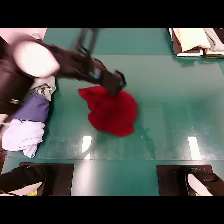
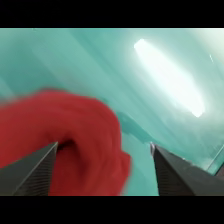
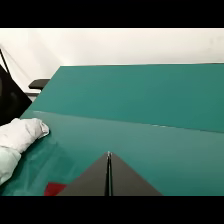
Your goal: Fold the shirts.
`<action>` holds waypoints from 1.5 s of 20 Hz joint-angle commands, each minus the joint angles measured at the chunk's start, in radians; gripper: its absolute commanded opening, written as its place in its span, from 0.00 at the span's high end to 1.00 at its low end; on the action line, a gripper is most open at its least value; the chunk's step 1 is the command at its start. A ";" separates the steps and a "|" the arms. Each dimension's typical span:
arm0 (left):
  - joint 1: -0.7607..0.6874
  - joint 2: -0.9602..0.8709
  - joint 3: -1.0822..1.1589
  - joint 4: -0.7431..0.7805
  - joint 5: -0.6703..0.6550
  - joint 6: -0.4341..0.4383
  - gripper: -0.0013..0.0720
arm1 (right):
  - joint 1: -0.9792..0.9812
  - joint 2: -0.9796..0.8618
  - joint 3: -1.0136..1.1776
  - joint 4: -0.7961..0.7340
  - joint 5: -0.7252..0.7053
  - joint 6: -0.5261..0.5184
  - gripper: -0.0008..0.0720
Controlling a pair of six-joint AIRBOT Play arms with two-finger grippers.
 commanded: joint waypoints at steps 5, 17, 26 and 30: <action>0.313 -0.033 -0.081 0.111 0.061 -0.047 0.07 | 0.000 -0.004 0.000 0.001 0.061 0.000 0.97; 0.512 -0.244 -0.501 -0.307 0.123 0.051 0.07 | 0.000 -0.043 0.000 0.004 0.096 0.000 0.97; 0.392 -0.275 -0.491 -0.326 0.282 0.050 0.66 | 0.000 -0.067 -0.008 0.003 0.169 0.001 0.97; 0.486 -0.265 -0.359 -0.323 0.170 0.063 0.95 | -0.001 -0.087 -0.010 -0.021 0.331 0.001 0.96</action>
